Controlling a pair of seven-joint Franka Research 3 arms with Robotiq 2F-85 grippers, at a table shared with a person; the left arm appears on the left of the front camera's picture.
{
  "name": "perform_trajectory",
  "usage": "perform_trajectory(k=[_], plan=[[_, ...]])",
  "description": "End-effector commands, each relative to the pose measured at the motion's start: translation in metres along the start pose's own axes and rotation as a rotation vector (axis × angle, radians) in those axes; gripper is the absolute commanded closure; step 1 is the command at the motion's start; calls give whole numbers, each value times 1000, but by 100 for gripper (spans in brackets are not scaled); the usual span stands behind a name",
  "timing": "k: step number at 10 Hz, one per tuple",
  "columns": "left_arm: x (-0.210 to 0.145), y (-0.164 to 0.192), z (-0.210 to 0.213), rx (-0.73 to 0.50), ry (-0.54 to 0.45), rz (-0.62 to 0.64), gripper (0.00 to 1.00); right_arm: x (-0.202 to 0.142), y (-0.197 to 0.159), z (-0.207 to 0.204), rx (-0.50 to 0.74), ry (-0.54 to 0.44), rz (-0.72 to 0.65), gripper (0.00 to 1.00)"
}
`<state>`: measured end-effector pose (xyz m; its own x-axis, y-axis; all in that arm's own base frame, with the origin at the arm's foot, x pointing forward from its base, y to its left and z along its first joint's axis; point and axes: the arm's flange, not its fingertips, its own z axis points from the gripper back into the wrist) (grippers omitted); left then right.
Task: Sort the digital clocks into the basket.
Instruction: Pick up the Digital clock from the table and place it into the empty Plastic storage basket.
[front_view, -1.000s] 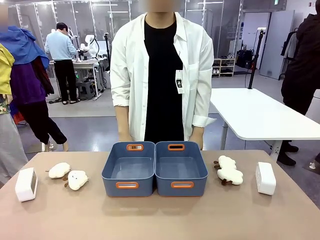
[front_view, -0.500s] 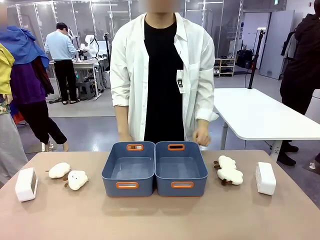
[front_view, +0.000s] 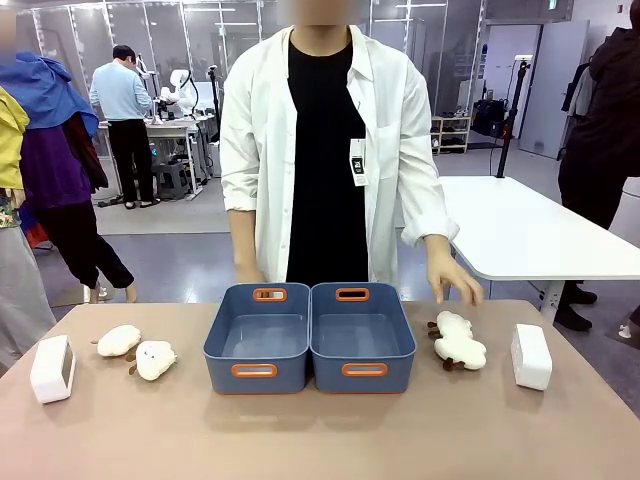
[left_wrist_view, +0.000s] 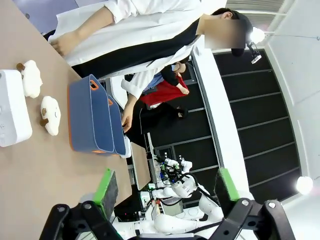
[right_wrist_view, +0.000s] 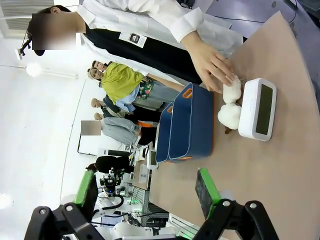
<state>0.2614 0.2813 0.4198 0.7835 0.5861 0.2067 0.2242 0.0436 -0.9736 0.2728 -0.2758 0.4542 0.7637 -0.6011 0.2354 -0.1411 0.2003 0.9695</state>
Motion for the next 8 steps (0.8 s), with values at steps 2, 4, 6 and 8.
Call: perform_trajectory(k=[2, 4, 6, 8], plan=[[-3, -1, 4, -3, 18, 3, 0, 0, 3, 4, -3, 15, 8, 0], [-3, -1, 4, -3, 18, 3, 0, 0, 3, 4, -3, 15, 8, 0], [-3, -1, 4, -3, 18, 3, 0, 0, 3, 4, -3, 15, 8, 0], [-3, -1, 4, -3, 18, 3, 0, 0, 3, 4, -3, 15, 8, 0]])
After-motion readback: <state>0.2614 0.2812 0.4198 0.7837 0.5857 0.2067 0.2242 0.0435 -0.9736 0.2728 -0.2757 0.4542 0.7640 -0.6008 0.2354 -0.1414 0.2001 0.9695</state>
